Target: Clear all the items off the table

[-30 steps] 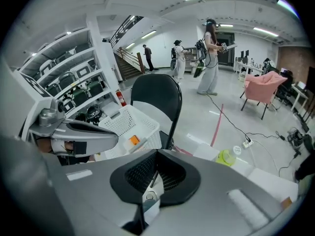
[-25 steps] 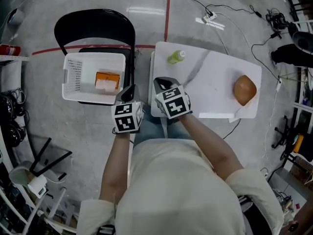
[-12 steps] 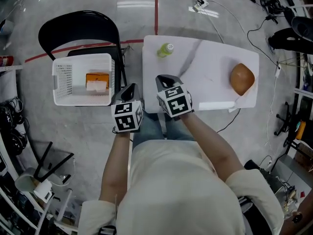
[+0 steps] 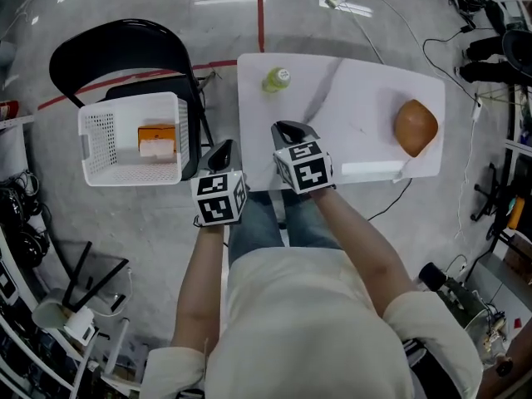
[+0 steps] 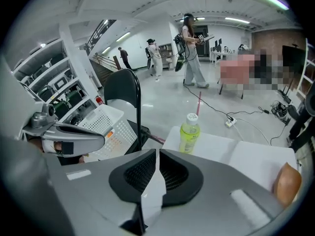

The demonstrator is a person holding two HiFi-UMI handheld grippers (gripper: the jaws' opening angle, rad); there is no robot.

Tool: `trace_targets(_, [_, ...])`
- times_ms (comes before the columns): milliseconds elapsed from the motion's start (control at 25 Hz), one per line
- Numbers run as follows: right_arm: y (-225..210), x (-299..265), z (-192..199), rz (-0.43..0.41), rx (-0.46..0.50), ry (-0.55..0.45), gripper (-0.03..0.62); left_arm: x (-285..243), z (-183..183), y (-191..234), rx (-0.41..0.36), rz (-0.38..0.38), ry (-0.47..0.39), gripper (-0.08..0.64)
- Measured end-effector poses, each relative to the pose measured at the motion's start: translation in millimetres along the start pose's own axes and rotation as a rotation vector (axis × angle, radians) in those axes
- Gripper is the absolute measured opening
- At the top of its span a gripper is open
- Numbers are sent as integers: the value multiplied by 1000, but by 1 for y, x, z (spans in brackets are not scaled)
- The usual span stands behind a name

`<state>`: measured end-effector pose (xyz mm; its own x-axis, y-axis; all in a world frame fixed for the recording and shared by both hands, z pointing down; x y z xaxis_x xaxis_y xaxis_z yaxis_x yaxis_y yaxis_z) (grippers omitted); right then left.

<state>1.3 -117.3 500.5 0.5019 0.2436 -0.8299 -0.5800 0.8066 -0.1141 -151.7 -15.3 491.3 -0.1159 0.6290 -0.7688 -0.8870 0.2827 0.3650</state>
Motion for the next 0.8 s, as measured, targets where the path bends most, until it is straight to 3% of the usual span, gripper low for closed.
trace_targets(800, [-60, -84, 38, -2, -62, 35, 167, -68, 29, 4, 16, -7, 64, 8])
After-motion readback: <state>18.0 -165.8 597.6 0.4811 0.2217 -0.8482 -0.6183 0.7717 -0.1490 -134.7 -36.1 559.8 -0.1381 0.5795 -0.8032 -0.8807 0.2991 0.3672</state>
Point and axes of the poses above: the fingertips, and each gripper's own axes: x backward along the fingers, y to its left, z out of its underside, the point moved 10 cm from there along x, backward along the fingers, and after that the axes turned 8 degrees about x, right-handed, at the moved point
